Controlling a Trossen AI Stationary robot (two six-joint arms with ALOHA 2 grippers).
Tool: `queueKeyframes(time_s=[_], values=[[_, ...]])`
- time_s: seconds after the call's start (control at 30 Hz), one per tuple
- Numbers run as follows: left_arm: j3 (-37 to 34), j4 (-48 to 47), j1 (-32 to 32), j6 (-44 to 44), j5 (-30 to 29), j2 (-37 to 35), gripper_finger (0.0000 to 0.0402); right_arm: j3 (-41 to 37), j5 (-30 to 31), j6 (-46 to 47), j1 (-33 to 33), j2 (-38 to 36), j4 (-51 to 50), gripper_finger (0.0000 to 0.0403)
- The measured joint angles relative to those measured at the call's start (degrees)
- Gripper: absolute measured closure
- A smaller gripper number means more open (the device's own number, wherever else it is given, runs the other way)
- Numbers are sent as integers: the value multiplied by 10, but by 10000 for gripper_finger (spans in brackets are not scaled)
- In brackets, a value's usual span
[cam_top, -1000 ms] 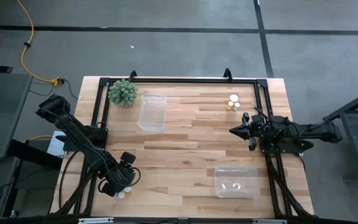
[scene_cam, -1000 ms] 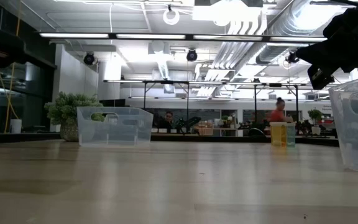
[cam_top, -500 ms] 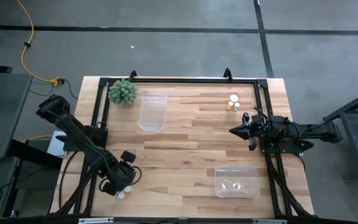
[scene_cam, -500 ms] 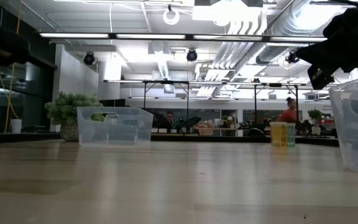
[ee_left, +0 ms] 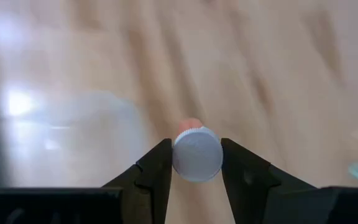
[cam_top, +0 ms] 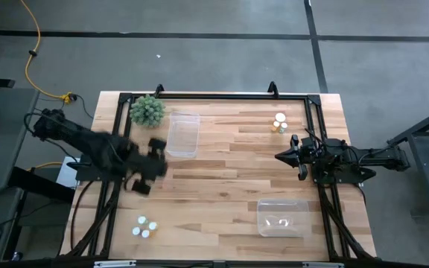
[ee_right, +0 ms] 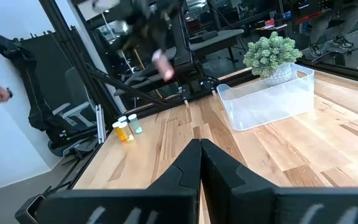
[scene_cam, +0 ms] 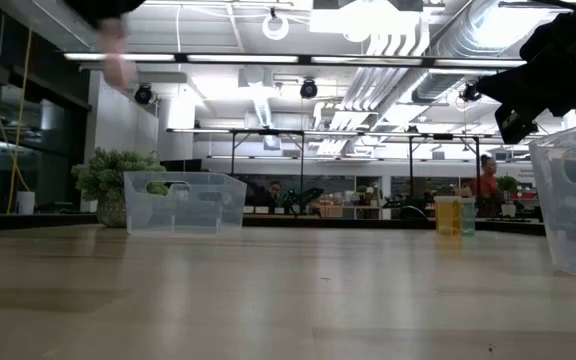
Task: Pick and place medicine bottles into bin by pill shape (circle, oval)
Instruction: Put the pink tablet bottle into the top transparent bin
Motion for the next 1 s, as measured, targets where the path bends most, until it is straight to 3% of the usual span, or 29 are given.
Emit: queueKeyframes(time_s=[0.23, 0.37, 0.5, 0.73, 1.0], values=[[91, -4, 215, 129, 15, 27, 288, 0, 0, 0, 0, 0, 0, 402], [104, -3, 337, 188, 62, 88, 288, 0, 0, 0, 0, 0, 0, 402], [104, -4, 429, 192, 129, 166, 288, 0, 0, 0, 0, 0, 0, 402], [50, 27, 507, 187, 207, 243, 288, 0, 0, 0, 0, 0, 0, 402], [-90, 193, 544, 155, 207, 180, 288, 0, 0, 0, 0, 0, 0, 402]])
